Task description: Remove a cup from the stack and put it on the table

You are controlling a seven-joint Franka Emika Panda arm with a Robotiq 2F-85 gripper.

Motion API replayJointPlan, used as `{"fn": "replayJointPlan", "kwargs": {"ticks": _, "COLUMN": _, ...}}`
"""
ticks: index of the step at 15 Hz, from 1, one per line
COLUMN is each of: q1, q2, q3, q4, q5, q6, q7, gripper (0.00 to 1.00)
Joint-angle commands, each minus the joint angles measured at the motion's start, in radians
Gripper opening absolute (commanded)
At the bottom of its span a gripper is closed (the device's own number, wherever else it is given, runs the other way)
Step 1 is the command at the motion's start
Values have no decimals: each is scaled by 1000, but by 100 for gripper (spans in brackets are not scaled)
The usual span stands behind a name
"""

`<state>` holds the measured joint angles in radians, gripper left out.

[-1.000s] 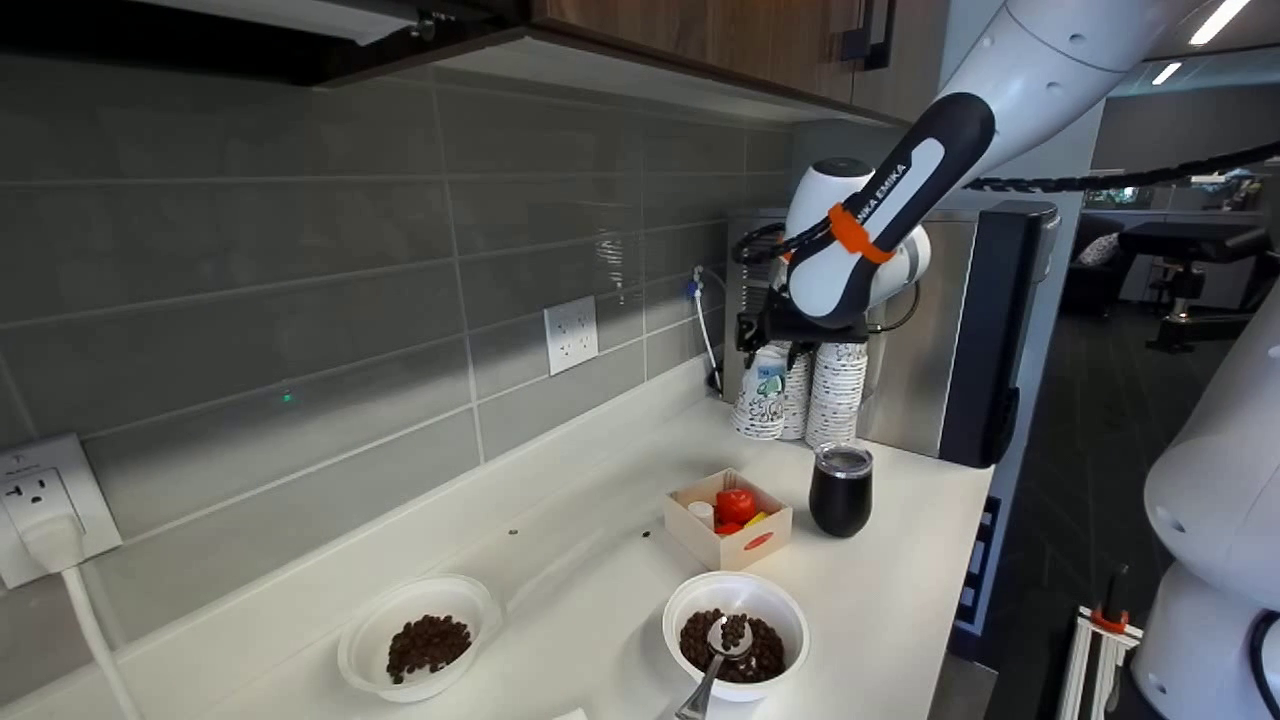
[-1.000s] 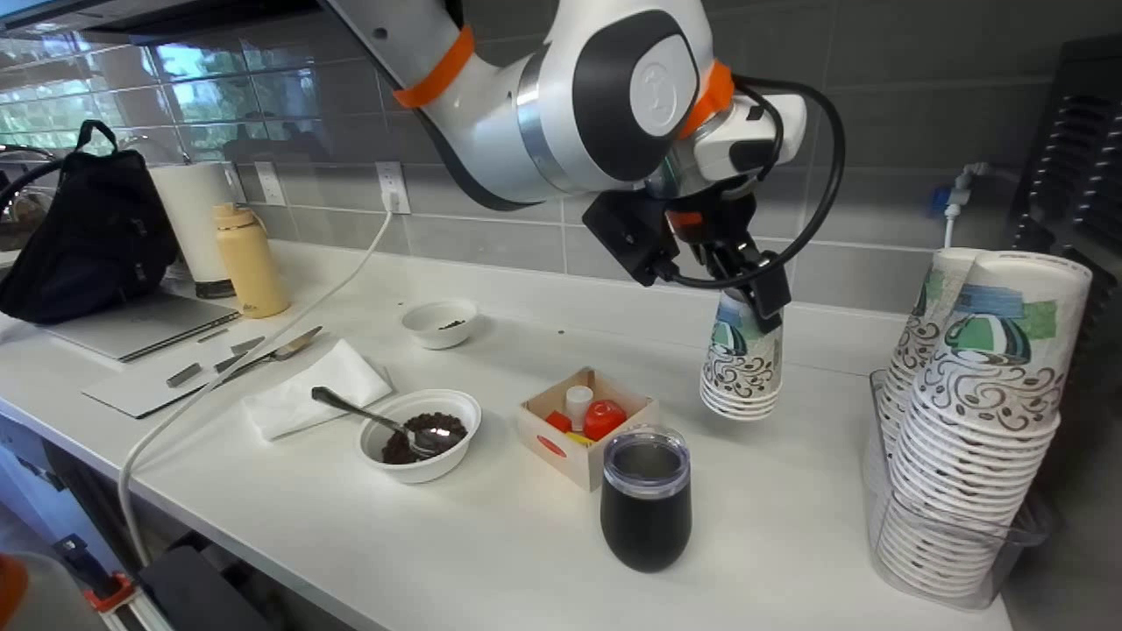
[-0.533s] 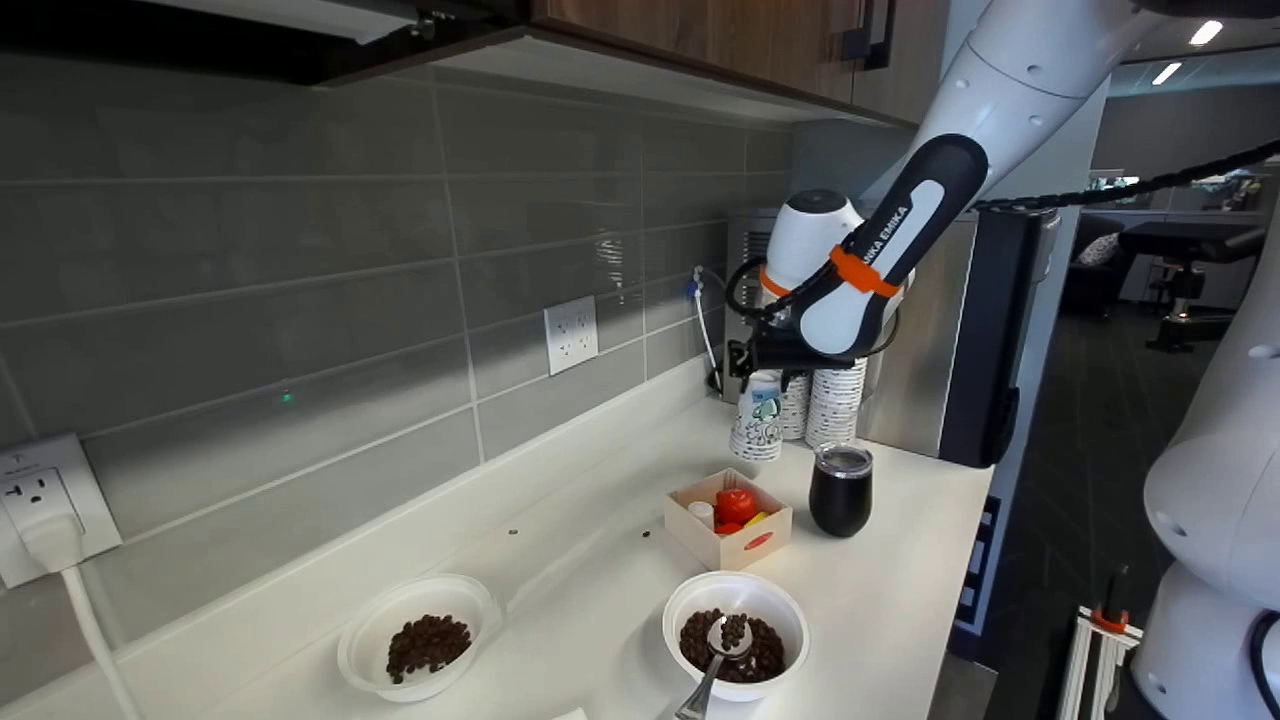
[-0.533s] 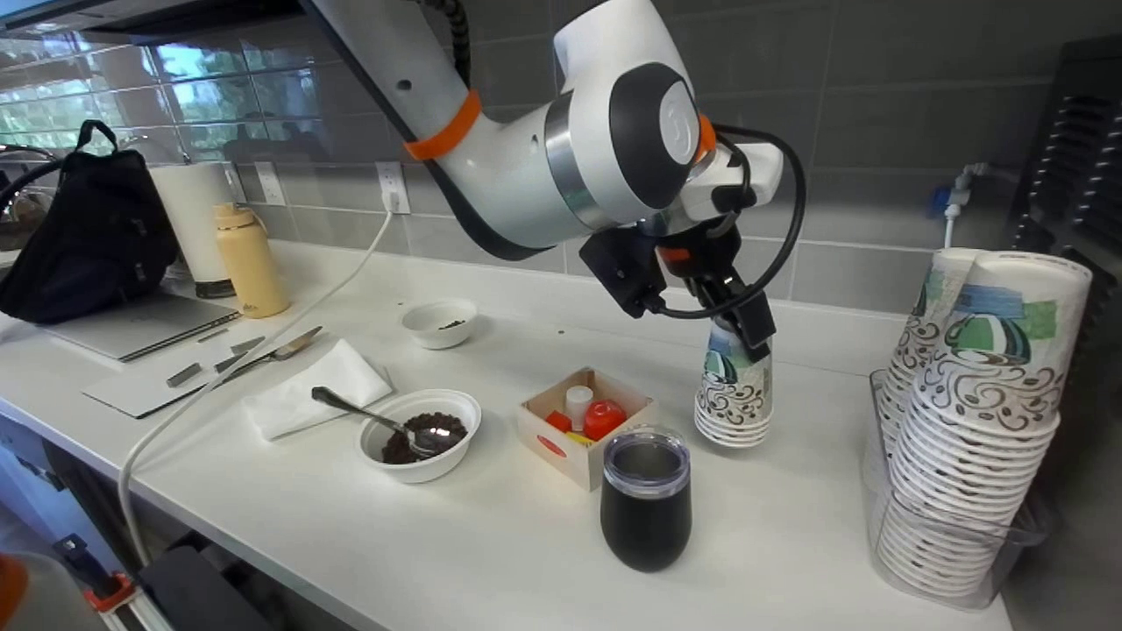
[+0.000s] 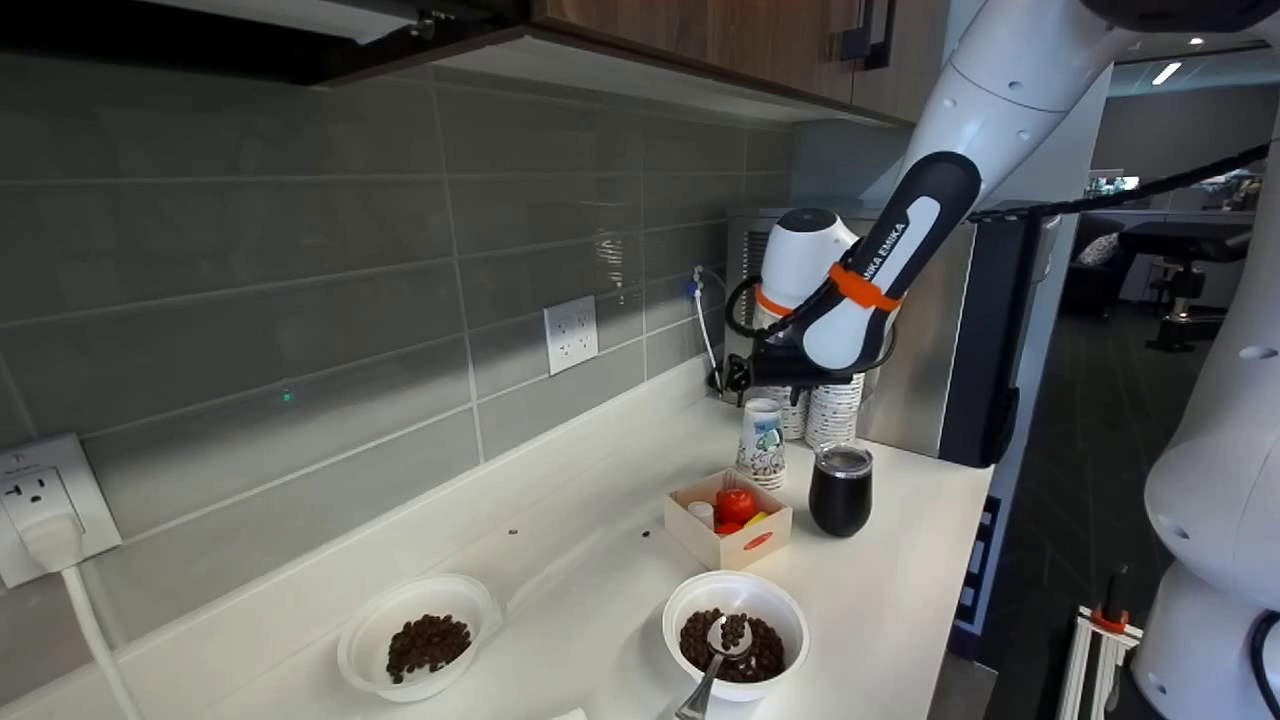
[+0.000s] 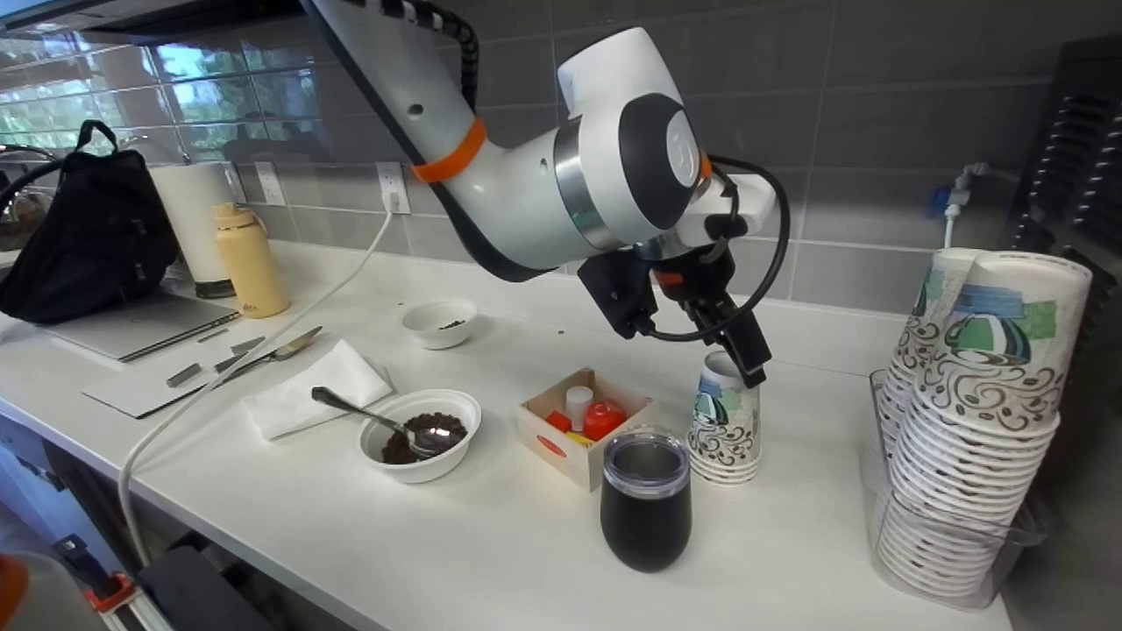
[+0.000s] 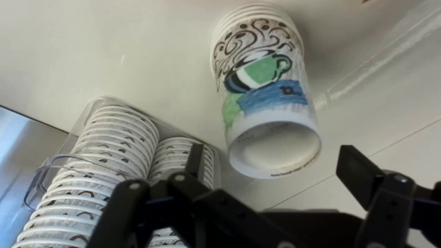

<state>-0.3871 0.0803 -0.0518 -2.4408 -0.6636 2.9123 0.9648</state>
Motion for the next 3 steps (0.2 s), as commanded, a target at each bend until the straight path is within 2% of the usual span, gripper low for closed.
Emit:
{"fn": "replayJointPlan", "kwargs": {"ticks": 1, "q1": 3, "q2": -35, "q3": -5, "q4": 11, "q5": -15, "q6": -20, "q7": 24, "gripper": 100}}
{"fn": "replayJointPlan", "kwargs": {"ticks": 3, "q1": 0, "q2": -53, "q3": -9, "q4": 11, "q5": -16, "q6": -16, "q7": 24, "gripper": 100}}
